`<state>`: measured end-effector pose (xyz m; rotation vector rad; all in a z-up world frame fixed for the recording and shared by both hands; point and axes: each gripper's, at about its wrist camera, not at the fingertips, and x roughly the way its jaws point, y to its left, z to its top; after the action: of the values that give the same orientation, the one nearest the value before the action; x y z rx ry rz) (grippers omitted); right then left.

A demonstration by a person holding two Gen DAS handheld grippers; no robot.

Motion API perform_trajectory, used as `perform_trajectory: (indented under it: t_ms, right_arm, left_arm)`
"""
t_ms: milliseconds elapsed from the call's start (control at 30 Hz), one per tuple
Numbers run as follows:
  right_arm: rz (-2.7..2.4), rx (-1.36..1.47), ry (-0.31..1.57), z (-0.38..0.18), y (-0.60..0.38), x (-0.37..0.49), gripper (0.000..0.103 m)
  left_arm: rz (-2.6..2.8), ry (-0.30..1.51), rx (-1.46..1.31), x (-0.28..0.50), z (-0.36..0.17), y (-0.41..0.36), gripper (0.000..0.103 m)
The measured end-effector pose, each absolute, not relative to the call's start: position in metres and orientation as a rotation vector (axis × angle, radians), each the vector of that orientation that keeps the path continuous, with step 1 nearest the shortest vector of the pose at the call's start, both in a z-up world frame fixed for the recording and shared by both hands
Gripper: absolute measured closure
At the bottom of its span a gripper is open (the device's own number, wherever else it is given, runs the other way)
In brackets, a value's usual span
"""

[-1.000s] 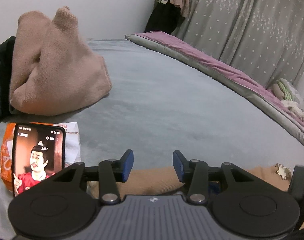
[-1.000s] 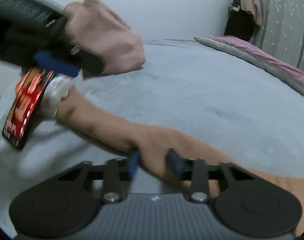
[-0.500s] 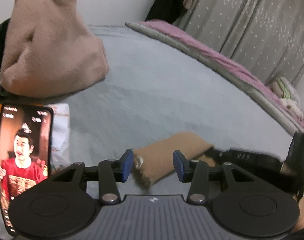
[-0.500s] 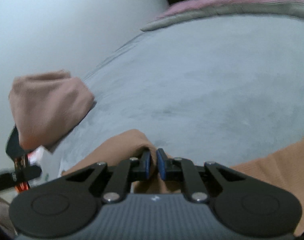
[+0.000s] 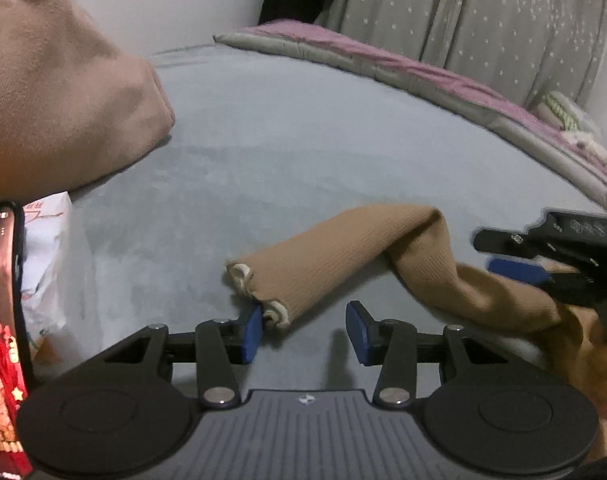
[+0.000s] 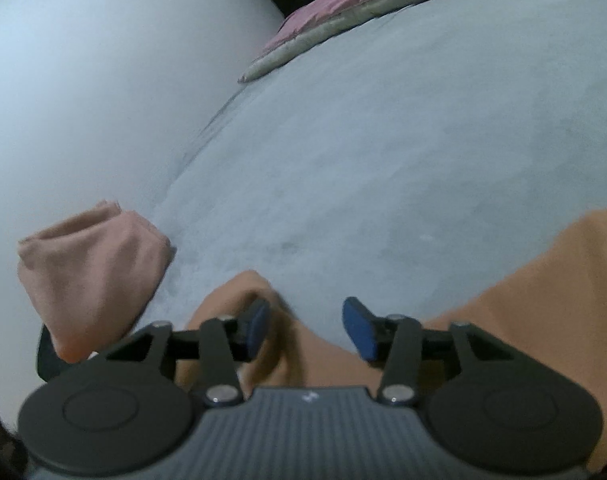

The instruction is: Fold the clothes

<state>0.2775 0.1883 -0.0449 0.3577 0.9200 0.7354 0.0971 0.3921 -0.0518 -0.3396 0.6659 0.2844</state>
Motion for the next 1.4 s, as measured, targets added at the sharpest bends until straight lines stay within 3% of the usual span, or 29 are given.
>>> perform_trajectory:
  t_ms: [67, 267, 700, 1033, 1400]
  right_arm:
    - [0.739, 0.351, 0.890, -0.041, 0.179, 0.270, 0.056]
    - [0.777, 0.283, 0.792, -0.027, 0.158, 0.243, 0.055]
    - [0.905, 0.073, 0.738, -0.033, 0.163, 0.209, 0.055]
    - [0.961, -0.037, 0.707, -0.024, 0.185, 0.191, 0.055]
    - [0.855, -0.197, 0.692, -0.009, 0.192, 0.237, 0.055]
  left_arm:
    - [0.287, 0.624, -0.365, 0.095, -0.050, 0.394, 0.083]
    - [0.276, 0.429, -0.513, 0.081, -0.029, 0.409, 0.096]
    - [0.371, 0.159, -0.529, 0.052, 0.012, 0.423, 0.100]
    - [0.612, 0.360, -0.446, 0.057, 0.012, 0.436, 0.100]
    - [0.608, 0.384, -0.478, 0.053, 0.008, 0.438, 0.100]
